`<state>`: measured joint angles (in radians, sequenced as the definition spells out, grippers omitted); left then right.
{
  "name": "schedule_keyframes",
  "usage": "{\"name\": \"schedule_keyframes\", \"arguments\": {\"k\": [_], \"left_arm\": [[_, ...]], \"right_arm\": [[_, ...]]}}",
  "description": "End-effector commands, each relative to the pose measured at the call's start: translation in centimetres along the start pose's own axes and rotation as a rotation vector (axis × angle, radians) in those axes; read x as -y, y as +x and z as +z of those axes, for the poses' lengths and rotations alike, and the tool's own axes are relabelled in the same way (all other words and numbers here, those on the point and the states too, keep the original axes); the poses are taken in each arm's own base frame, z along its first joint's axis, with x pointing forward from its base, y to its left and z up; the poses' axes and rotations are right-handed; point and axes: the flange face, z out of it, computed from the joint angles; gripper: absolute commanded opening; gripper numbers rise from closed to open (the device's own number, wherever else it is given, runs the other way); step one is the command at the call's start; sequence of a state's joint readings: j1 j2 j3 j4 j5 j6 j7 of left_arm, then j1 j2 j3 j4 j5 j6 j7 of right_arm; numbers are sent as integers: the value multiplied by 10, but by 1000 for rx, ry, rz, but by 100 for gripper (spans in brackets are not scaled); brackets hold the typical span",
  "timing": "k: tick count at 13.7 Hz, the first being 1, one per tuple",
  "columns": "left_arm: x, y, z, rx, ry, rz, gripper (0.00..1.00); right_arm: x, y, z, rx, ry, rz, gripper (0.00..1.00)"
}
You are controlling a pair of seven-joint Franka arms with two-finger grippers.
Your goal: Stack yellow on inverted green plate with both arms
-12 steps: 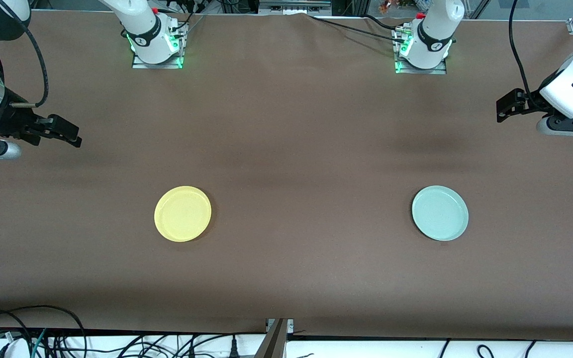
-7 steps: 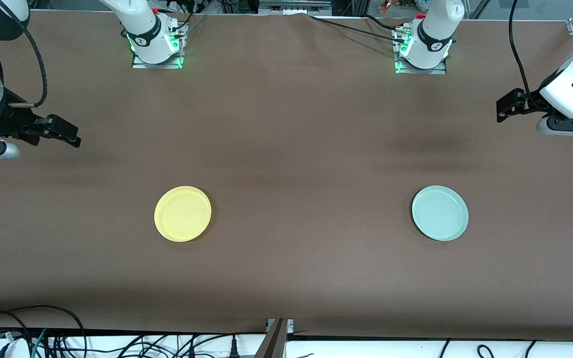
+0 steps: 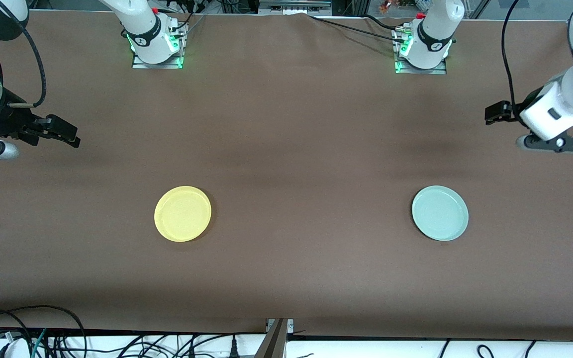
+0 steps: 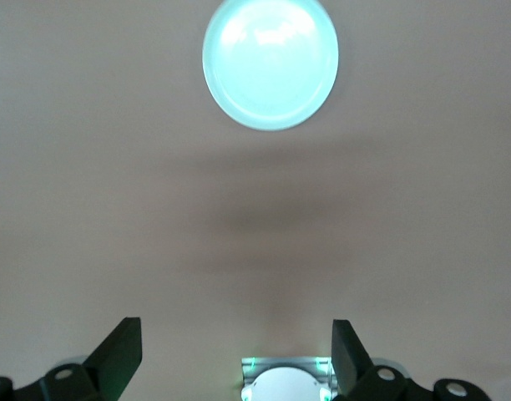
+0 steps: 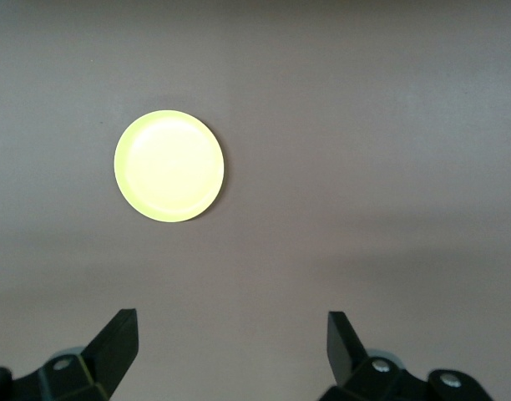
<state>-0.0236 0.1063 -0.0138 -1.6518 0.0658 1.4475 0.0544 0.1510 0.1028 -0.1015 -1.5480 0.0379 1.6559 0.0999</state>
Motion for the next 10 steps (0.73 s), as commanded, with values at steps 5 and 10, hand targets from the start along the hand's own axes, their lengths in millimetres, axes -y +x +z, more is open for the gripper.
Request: {"name": "schedule_keyframes", "arguments": {"k": [5, 10], "left_arm": [[68, 141, 140, -147, -8, 416, 100], [67, 195, 224, -263, 48, 603, 100]], "right_arm": [[0, 1, -8, 2, 11, 14, 100], [2, 28, 54, 67, -18, -12, 100]]}}
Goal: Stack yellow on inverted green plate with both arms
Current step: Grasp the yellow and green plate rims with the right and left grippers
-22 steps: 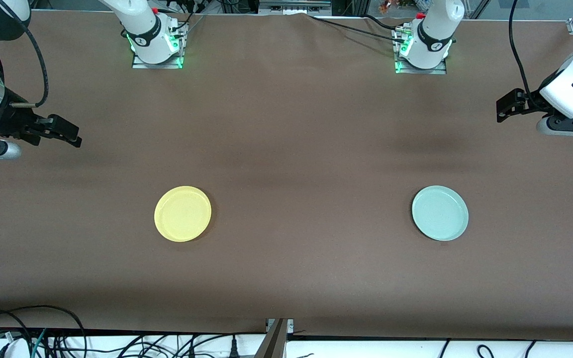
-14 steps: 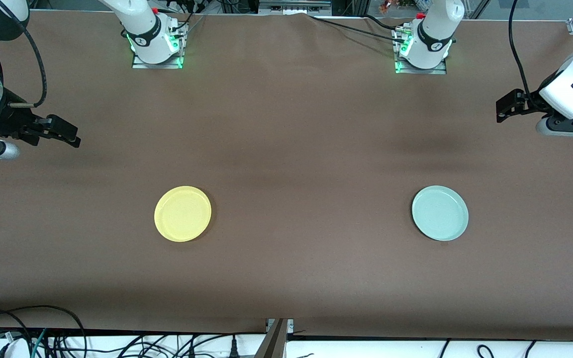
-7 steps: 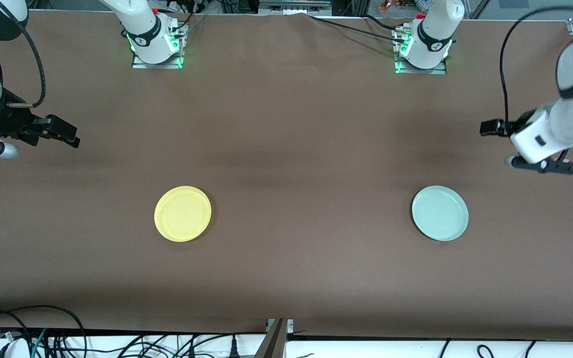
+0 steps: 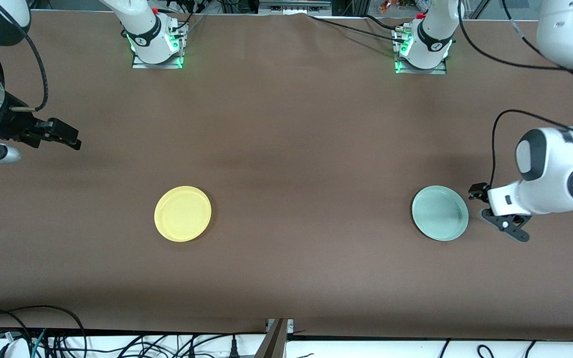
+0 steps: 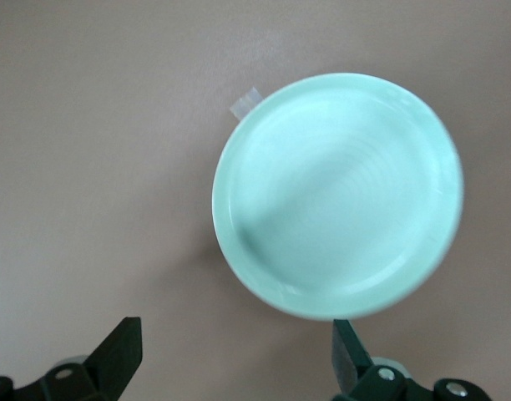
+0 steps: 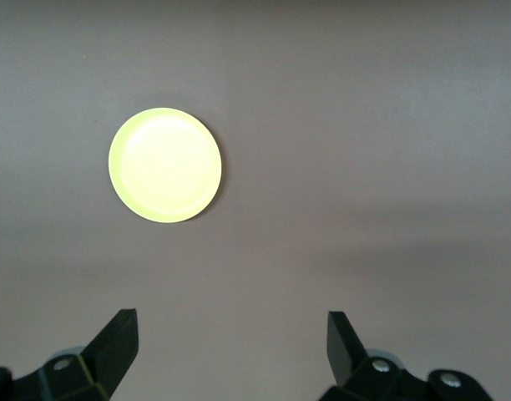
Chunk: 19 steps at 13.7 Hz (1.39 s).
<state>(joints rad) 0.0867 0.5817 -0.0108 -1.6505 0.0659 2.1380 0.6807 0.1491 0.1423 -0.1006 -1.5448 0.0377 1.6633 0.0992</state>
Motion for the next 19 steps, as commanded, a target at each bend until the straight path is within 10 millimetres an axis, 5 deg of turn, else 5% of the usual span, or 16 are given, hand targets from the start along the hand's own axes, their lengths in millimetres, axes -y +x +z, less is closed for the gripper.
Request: {"name": "schedule_keyframes", "arguments": {"k": [1, 6, 8, 10, 12, 15, 19], "left_arm": [[9, 14, 23, -69, 32, 66, 100], [15, 19, 72, -98, 40, 54, 95], [14, 19, 76, -97, 35, 55, 52], [12, 20, 83, -90, 27, 58, 34], [11, 20, 88, -83, 23, 61, 0], [5, 24, 83, -79, 23, 72, 0], [-15, 43, 40, -51, 47, 126, 0]], "right_arm": [[1, 23, 44, 58, -12, -55, 100], [16, 60, 161, 152, 13, -119, 100], [29, 74, 212, 148, 36, -119, 100], [45, 81, 252, 139, 29, -136, 100], [59, 85, 294, 113, 36, -141, 100], [59, 90, 341, 89, 27, -144, 97], [57, 92, 365, 80, 23, -188, 70]]}}
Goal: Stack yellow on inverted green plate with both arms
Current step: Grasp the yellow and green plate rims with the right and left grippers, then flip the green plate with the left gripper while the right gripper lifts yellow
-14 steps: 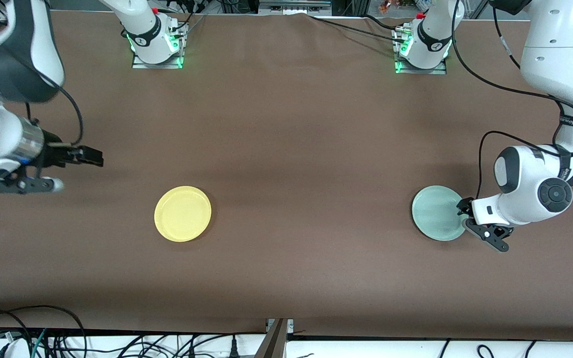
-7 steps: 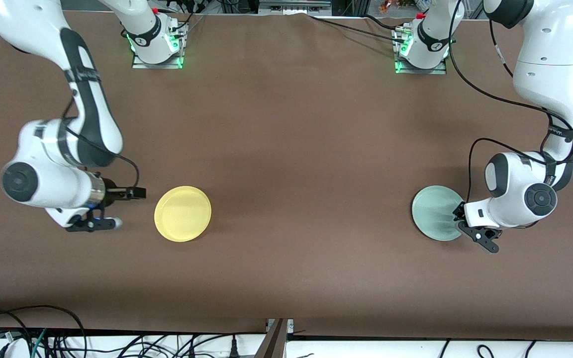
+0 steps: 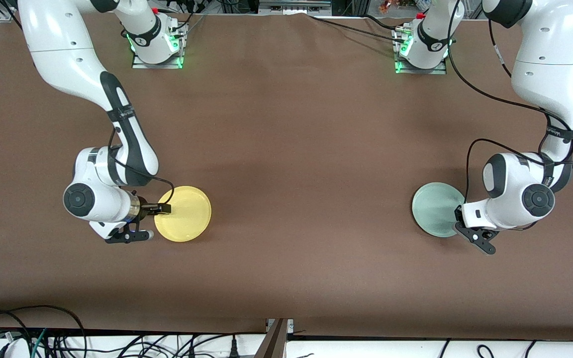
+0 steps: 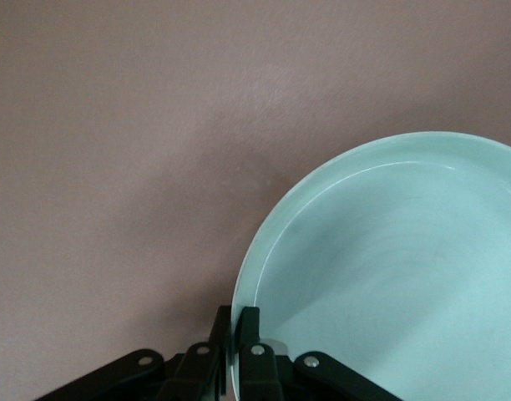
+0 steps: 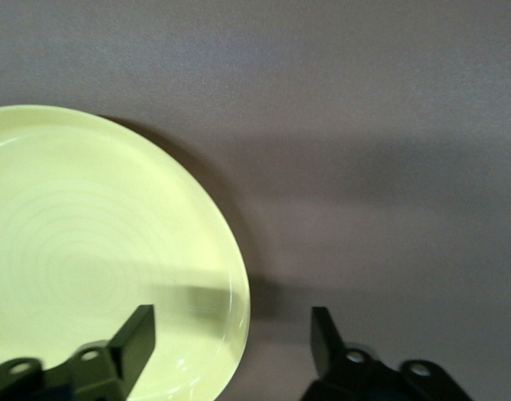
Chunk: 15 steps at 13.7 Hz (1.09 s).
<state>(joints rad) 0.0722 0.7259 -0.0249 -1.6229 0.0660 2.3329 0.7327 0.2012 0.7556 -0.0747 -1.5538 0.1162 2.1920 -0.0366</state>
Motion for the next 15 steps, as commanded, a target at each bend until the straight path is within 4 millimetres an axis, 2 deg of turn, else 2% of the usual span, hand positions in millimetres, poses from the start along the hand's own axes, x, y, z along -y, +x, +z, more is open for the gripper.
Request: {"name": "schedule_keyframes", "arguments": {"k": [1, 4, 5, 6, 7, 9, 12, 15], "left_arm": [[-5, 19, -48, 36, 46, 76, 0], [-17, 47, -88, 101, 125, 139, 0], [-30, 61, -99, 132, 146, 155, 0], [-45, 76, -113, 173, 179, 164, 0], [-73, 96, -125, 234, 223, 119, 0], [-134, 129, -123, 298, 327, 119, 0], [-229, 164, -123, 422, 540, 192, 0], [-310, 183, -124, 391, 706, 82, 0]], "right_arm": [[-2, 3, -1, -10, 14, -29, 56], [-2, 2, 3, -3, 13, -30, 14], [-3, 2, 4, -2, 13, -28, 2], [-4, 3, 3, -4, 14, -25, 0], [-5, 4, -5, -10, 14, -25, 0], [-8, 1, -19, 11, 19, -23, 0], [-18, -7, -74, 11, 33, -33, 0], [-24, -15, -133, 13, 72, -53, 0]]}}
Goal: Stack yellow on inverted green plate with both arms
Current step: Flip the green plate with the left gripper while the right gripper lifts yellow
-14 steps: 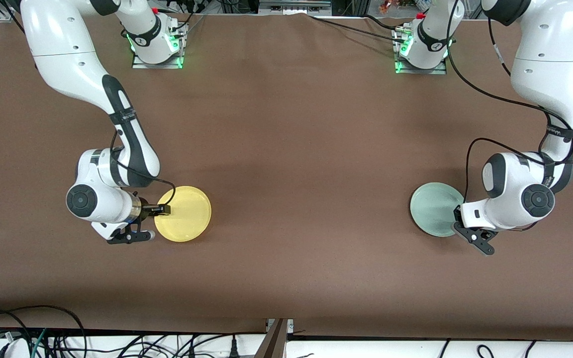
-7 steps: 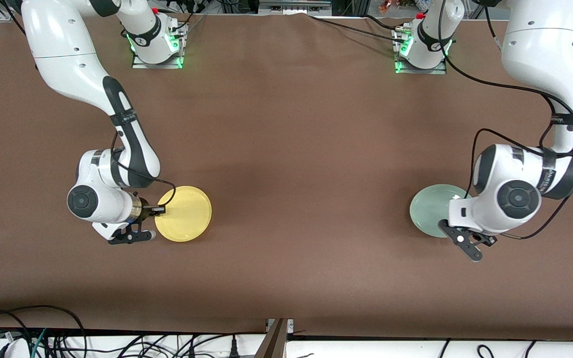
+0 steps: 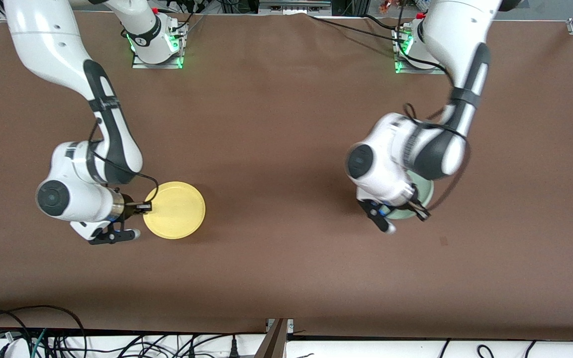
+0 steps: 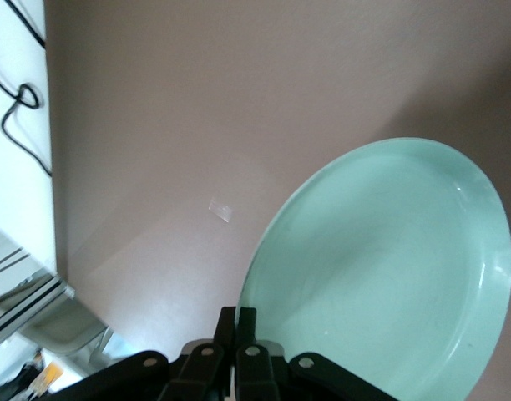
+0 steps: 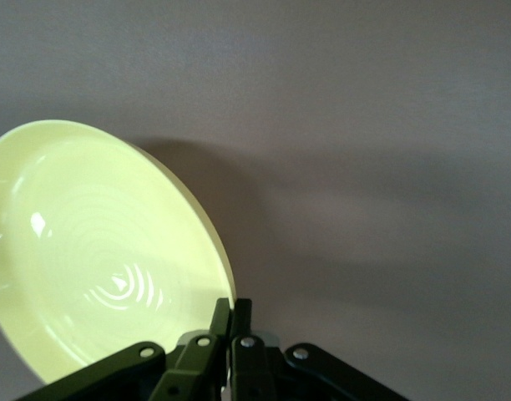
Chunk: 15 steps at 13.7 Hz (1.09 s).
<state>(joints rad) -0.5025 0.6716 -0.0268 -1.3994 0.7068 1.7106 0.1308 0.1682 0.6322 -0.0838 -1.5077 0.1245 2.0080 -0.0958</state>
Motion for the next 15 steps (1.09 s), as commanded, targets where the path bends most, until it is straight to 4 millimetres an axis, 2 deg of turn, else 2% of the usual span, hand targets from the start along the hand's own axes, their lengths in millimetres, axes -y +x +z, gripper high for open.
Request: {"name": "schedule_keyframes", "arguments": {"k": [1, 3, 4, 6, 8, 9, 11, 13, 15], "left_arm": [[-40, 19, -36, 8, 226, -95, 0], [-97, 32, -42, 101, 420, -105, 0], [-114, 34, -46, 100, 445, -148, 0], [-144, 38, -55, 85, 469, -193, 0], [-170, 45, -53, 68, 485, -221, 0], [-182, 49, -47, 63, 483, -254, 0], [-207, 56, -26, 71, 446, -358, 0], [-214, 58, -28, 55, 419, -401, 0], [-220, 62, -46, 31, 342, -427, 0]], "right_arm": [[-5, -11, -54, 20, 77, -28, 0], [-18, -11, -91, 29, 136, -34, 0], [-22, -12, -104, 37, 145, -41, 0], [-35, -15, -114, 47, 152, -62, 0], [-56, -18, -116, 40, 160, -88, 0], [-66, -19, -116, 35, 164, -100, 0], [-69, -20, -116, 34, 166, -108, 0], [-69, -20, -116, 35, 166, -107, 0], [-69, -20, -116, 35, 166, -107, 0]]}}
